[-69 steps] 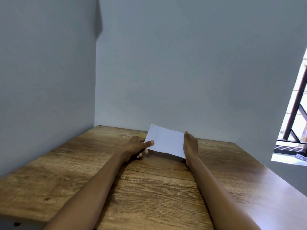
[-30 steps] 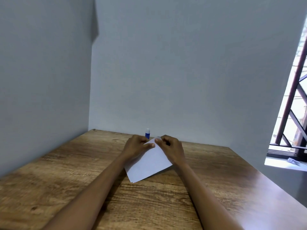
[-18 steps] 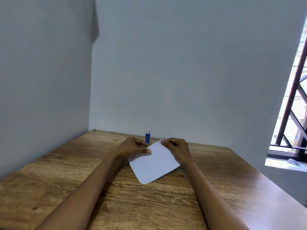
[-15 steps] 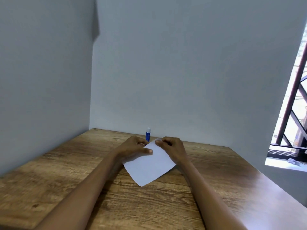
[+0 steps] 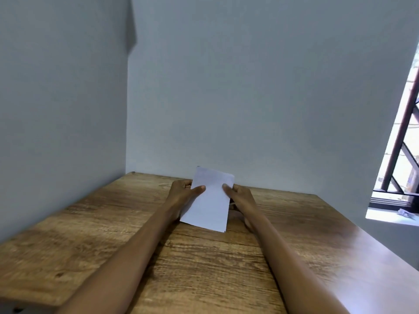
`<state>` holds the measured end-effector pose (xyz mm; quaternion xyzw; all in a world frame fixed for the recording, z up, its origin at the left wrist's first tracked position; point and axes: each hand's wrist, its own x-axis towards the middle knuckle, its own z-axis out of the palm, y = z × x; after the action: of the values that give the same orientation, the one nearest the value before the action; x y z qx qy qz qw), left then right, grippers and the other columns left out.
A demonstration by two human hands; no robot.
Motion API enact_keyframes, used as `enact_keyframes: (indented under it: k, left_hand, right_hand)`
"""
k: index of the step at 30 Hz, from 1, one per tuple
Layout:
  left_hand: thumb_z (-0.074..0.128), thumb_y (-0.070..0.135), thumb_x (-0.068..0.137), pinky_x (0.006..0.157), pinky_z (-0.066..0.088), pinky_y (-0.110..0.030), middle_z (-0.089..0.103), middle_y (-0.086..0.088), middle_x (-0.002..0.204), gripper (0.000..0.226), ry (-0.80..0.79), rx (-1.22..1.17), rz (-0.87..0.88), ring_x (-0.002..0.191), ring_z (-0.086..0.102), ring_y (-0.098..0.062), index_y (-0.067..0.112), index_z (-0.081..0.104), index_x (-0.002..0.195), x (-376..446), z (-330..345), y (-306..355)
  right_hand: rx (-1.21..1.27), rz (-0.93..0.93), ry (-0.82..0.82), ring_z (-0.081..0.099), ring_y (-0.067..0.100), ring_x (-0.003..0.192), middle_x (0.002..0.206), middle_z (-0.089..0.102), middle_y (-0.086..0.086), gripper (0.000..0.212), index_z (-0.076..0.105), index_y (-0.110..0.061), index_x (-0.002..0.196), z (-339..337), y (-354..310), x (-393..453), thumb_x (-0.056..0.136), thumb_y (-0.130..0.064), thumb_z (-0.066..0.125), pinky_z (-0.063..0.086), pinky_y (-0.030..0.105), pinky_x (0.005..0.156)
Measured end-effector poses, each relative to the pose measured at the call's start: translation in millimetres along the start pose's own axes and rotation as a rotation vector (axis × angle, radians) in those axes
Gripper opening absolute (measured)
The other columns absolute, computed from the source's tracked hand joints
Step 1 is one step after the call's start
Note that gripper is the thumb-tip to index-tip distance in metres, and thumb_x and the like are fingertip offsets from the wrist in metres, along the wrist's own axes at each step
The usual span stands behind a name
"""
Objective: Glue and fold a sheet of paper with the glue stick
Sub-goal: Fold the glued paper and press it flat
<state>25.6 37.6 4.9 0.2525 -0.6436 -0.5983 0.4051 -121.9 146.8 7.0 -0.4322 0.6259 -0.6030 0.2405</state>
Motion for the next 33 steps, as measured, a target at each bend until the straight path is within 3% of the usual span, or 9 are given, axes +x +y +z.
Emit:
enact_keyframes:
  k: [4, 10, 14, 17, 20, 24, 27, 29, 33]
  left_hand:
    - [0.078, 0.02, 0.074, 0.048, 0.054, -0.023, 0.075, -0.001, 0.081, 0.016, -0.033, 0.012, -0.014, 0.068, 0.073, -0.014, 0.018, 0.067, 0.086, 0, 2, -4]
    - [0.076, 0.027, 0.076, 0.048, 0.052, -0.019, 0.073, 0.002, 0.085, 0.018, -0.049, 0.152, -0.026, 0.068, 0.071, -0.009, 0.02, 0.066, 0.089, 2, 3, -6]
    - [0.074, 0.027, 0.078, 0.048, 0.051, -0.019, 0.072, 0.003, 0.083, 0.022, -0.028, 0.157, -0.017, 0.067, 0.071, -0.009, 0.016, 0.067, 0.095, 0, 6, -6]
    - [0.068, 0.025, 0.083, 0.054, 0.052, -0.022, 0.07, -0.002, 0.09, 0.023, 0.145, 0.143, 0.086, 0.073, 0.068, -0.013, 0.012, 0.065, 0.102, 4, 7, -8]
    - [0.063, 0.026, 0.087, 0.066, 0.051, -0.029, 0.065, -0.003, 0.097, 0.029, 0.311, 0.18, 0.166, 0.084, 0.064, -0.021, 0.009, 0.063, 0.11, 6, 5, -7]
    - [0.061, 0.028, 0.089, 0.062, 0.047, -0.028, 0.062, 0.0, 0.093, 0.018, 0.41, 0.161, 0.167, 0.077, 0.06, -0.016, 0.016, 0.06, 0.101, 4, 5, -6]
    - [0.056, 0.029, 0.091, 0.052, 0.046, -0.026, 0.066, -0.004, 0.083, 0.014, 0.362, 0.199, 0.152, 0.064, 0.06, -0.016, 0.017, 0.059, 0.087, 3, 5, -7]
    - [0.053, 0.032, 0.093, 0.04, 0.043, -0.021, 0.065, -0.007, 0.071, 0.02, 0.234, 0.187, 0.115, 0.049, 0.06, -0.013, 0.017, 0.059, 0.081, 1, 6, -6]
    - [0.057, 0.017, 0.093, 0.039, 0.049, -0.023, 0.058, -0.007, 0.065, 0.011, -0.071, 0.084, 0.074, 0.044, 0.059, -0.011, 0.011, 0.058, 0.102, -3, 17, -4]
  right_hand:
    - [0.036, 0.05, 0.075, 0.066, 0.025, 0.083, 0.092, 0.071, 0.006, 0.04, 0.067, -0.016, 0.098, -2, 1, 2, 0.097, -0.046, 0.04, 0.054, 0.036, 0.068]
    - [-0.061, -0.053, 0.152, 0.065, 0.018, 0.085, 0.097, 0.069, 0.005, 0.021, 0.064, -0.019, 0.09, -5, 4, 7, 0.094, -0.035, 0.051, 0.049, 0.027, 0.061]
    - [0.029, -0.007, 0.183, 0.061, 0.017, 0.069, 0.079, 0.067, 0.002, 0.041, 0.063, -0.017, 0.08, -3, 1, 4, 0.096, -0.047, 0.041, 0.048, 0.027, 0.058]
    - [-0.005, 0.031, -0.016, 0.064, 0.012, 0.06, 0.083, 0.07, 0.0, 0.034, 0.063, -0.019, 0.093, -3, 0, 2, 0.084, -0.052, 0.06, 0.049, 0.023, 0.051]
    - [-0.085, 0.03, -0.278, 0.069, 0.015, 0.075, 0.1, 0.072, 0.002, 0.04, 0.061, -0.019, 0.113, 4, 2, 1, 0.078, -0.035, 0.074, 0.052, 0.023, 0.052]
    - [-0.056, 0.033, -0.18, 0.059, 0.01, 0.055, 0.076, 0.07, 0.002, 0.027, 0.065, -0.008, 0.107, 3, 5, 4, 0.09, -0.028, 0.061, 0.049, 0.02, 0.047]
    - [-0.036, -0.001, -0.066, 0.05, 0.004, 0.039, 0.049, 0.059, -0.006, 0.023, 0.064, -0.012, 0.089, 0, 10, 7, 0.097, -0.028, 0.05, 0.044, 0.019, 0.04]
    - [-0.037, -0.029, 0.029, 0.047, 0.005, 0.038, 0.054, 0.055, -0.001, 0.024, 0.063, -0.015, 0.085, 0, 11, 9, 0.097, -0.028, 0.047, 0.041, 0.02, 0.039]
    - [-0.074, -0.067, 0.286, 0.045, 0.011, 0.043, 0.056, 0.048, 0.002, 0.03, 0.054, -0.015, 0.073, -9, 13, 15, 0.096, -0.031, 0.045, 0.042, 0.031, 0.05]
